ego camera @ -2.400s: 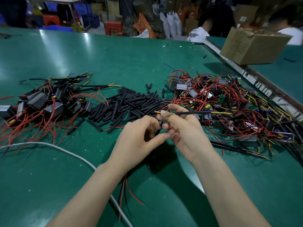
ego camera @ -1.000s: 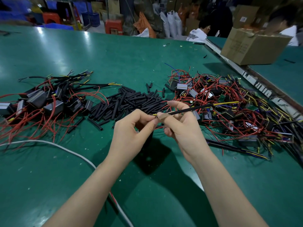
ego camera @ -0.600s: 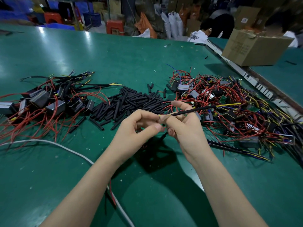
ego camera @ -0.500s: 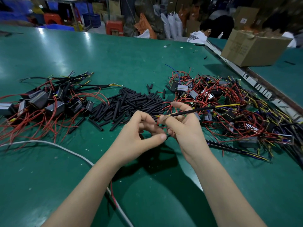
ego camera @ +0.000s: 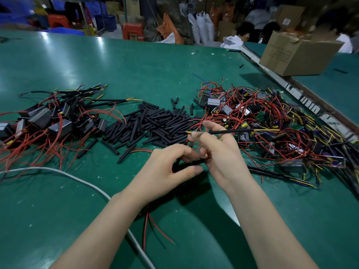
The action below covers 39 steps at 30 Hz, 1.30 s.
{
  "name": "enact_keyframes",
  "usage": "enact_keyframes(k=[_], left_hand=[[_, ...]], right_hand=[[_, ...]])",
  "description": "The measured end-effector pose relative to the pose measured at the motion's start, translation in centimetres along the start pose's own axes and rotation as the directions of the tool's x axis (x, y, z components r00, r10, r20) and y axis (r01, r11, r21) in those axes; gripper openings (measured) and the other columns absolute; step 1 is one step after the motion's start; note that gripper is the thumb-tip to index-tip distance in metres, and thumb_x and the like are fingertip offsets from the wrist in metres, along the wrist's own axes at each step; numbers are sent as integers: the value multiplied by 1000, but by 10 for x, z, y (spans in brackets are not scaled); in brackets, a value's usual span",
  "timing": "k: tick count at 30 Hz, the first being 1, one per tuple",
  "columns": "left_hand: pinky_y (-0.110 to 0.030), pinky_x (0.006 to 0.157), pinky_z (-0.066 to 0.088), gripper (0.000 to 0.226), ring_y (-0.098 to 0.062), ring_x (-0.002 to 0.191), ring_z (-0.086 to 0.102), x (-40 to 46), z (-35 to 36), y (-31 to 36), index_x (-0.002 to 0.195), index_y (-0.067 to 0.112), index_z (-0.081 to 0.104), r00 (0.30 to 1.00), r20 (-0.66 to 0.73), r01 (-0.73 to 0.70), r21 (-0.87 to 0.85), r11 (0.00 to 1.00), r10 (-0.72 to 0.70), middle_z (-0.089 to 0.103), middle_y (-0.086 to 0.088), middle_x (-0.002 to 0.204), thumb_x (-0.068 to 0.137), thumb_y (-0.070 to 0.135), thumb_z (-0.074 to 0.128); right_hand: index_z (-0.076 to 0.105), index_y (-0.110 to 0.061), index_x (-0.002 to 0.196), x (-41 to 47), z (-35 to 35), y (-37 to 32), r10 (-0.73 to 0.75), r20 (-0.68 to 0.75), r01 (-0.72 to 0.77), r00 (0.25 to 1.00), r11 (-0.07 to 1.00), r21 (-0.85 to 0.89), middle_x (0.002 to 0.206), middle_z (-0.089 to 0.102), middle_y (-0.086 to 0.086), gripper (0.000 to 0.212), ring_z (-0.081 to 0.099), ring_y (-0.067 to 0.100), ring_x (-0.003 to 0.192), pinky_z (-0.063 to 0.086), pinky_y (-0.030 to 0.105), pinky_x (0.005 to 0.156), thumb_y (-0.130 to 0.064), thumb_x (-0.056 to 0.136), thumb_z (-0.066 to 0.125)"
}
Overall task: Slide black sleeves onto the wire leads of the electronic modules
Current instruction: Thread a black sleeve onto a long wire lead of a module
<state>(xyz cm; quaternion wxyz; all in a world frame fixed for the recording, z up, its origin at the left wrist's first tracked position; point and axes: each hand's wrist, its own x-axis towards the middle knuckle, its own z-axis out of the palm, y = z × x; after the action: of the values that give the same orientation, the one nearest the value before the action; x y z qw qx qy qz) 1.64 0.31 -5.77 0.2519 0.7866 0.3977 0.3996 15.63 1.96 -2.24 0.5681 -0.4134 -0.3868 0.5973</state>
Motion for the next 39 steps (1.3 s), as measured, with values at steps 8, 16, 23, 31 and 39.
enact_keyframes(k=[8, 16, 23, 31, 39], left_hand=[[-32, 73, 30, 32, -14, 86, 49, -2, 7, -3, 99, 32, 66, 998, 16, -56, 371, 927, 53, 59, 11, 91, 79, 56, 58], [-33, 74, 41, 18, -13, 86, 57, 0, 7, 0, 93, 23, 68, 997, -69, -18, 128, 992, 27, 66, 7, 92, 90, 35, 55], [-15, 73, 43, 12, -3, 72, 57, 1, 4, 3, 79, 26, 62, 971, -143, 145, -278, 950, -190, 66, 15, 74, 90, 23, 59], [-18, 68, 44, 7, -9, 70, 60, 2, 3, 1, 84, 19, 60, 944, -179, 173, -447, 877, -277, 69, 4, 72, 90, 15, 61], [-23, 67, 46, 9, -10, 70, 63, 2, 4, -1, 91, 24, 57, 938, -232, 120, -485, 866, -259, 69, -5, 74, 85, 23, 63]], right_hand=[[51, -18, 107, 0, 2, 1, 24, 79, -23, 997, 1000, -10, 71, 69, 5, 34, 43, 5, 43, 35, 17, 41, 5, 83, 61], [54, -19, 103, 1, -3, -4, 45, 109, -45, 993, 999, 0, 71, 70, 2, 28, 46, 4, 47, 36, 14, 46, 3, 86, 57], [54, -19, 105, 3, -6, -1, 69, 118, -59, 991, 994, -86, 70, 68, 1, 32, 47, 5, 50, 36, 15, 47, 5, 84, 56], [54, -18, 106, 2, -9, -3, 46, 130, -30, 990, 992, -122, 67, 63, -1, 33, 46, 5, 46, 36, 15, 45, 5, 83, 57], [55, -23, 104, 2, -10, -2, -39, 184, 86, 982, 963, -257, 74, 57, 4, 32, 47, 4, 48, 36, 21, 53, 1, 85, 64]])
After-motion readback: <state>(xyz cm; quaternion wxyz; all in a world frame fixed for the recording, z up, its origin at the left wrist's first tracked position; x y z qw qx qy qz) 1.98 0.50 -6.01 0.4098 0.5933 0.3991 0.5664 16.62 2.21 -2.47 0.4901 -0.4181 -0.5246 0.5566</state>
